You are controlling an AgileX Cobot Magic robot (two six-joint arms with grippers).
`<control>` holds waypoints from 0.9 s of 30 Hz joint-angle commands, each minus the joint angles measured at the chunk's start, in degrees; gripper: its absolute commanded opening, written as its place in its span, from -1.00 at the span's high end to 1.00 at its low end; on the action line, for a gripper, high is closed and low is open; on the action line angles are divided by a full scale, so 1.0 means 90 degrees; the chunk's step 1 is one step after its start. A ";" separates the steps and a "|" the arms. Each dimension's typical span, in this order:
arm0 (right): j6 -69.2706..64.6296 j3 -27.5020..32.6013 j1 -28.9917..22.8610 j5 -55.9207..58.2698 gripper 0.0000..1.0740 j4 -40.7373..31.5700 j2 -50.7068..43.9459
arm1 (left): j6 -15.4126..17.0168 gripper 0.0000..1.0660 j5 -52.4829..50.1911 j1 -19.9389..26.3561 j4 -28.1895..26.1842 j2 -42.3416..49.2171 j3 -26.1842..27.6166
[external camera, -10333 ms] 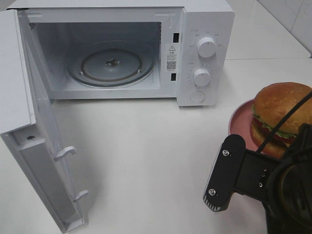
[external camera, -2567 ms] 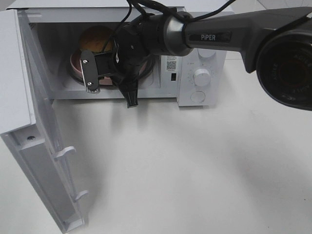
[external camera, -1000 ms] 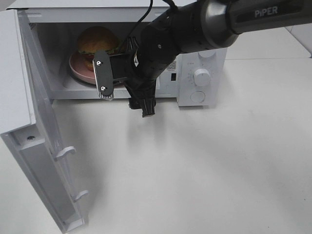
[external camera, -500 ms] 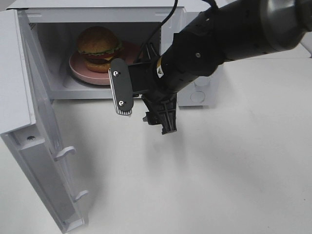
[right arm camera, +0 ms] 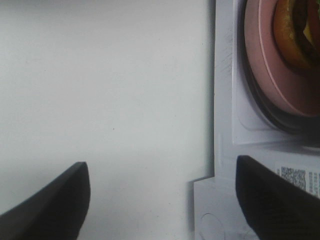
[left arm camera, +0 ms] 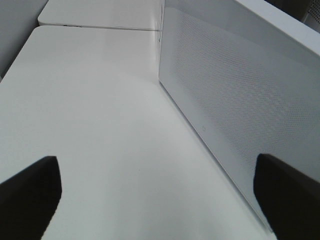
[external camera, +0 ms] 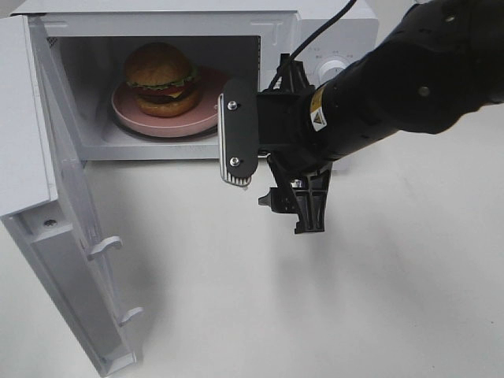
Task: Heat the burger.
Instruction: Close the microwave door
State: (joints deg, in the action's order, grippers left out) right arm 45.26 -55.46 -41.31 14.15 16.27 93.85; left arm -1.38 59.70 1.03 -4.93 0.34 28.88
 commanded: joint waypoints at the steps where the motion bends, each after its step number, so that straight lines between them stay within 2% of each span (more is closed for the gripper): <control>1: -0.0917 0.0337 -0.0006 -0.0025 -0.42 -0.0045 -0.0458 | 0.0000 -0.87 -0.0032 0.0006 -0.0032 0.0127 -0.0006; 8: -0.2661 0.0675 -0.0006 0.0376 -0.42 -0.0057 -0.0993 | 0.0000 -0.87 -0.0032 0.0006 -0.0032 0.0127 -0.0006; 9: -0.3240 0.0694 -0.0006 0.0726 -0.42 -0.0121 -0.1114 | 0.0000 -0.87 -0.0032 0.0006 -0.0032 0.0127 -0.0006; 11: -0.3495 0.0694 -0.0006 0.0942 -0.42 -0.0191 -0.1171 | 0.0000 -0.87 -0.0032 0.0006 -0.0032 0.0127 -0.0006; 13: -0.4628 0.0694 0.0000 0.1795 -0.42 -0.0223 -0.1401 | 0.0000 -0.87 -0.0032 0.0006 -0.0032 0.0127 -0.0006; 19: -0.5761 0.0694 0.0025 0.2973 -0.42 -0.0216 -0.1732 | 0.0000 -0.87 -0.0032 0.0006 -0.0032 0.0127 -0.0006; 22: -0.5857 0.0694 0.0083 0.3100 -0.42 -0.0223 -0.1789 | 0.0000 -0.87 -0.0032 0.0006 -0.0032 0.0127 -0.0006; 24: -0.6092 0.0694 0.0560 0.3552 -0.42 -0.0337 -0.2024 | 0.0000 -0.87 -0.0032 0.0006 -0.0032 0.0127 -0.0006; 25: -0.6092 0.0694 0.0560 0.3552 -0.42 -0.0337 -0.2024 | 0.0000 -0.87 -0.0032 0.0006 -0.0032 0.0127 -0.0006; 27: -0.6156 0.0694 0.0949 0.3947 -0.42 -0.0369 -0.2190 | 0.0000 -0.87 -0.0032 0.0006 -0.0032 0.0127 -0.0006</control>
State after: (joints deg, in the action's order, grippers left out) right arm -8.82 -49.27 -35.47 46.18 13.41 75.46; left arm -1.38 59.70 1.03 -4.93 0.34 28.88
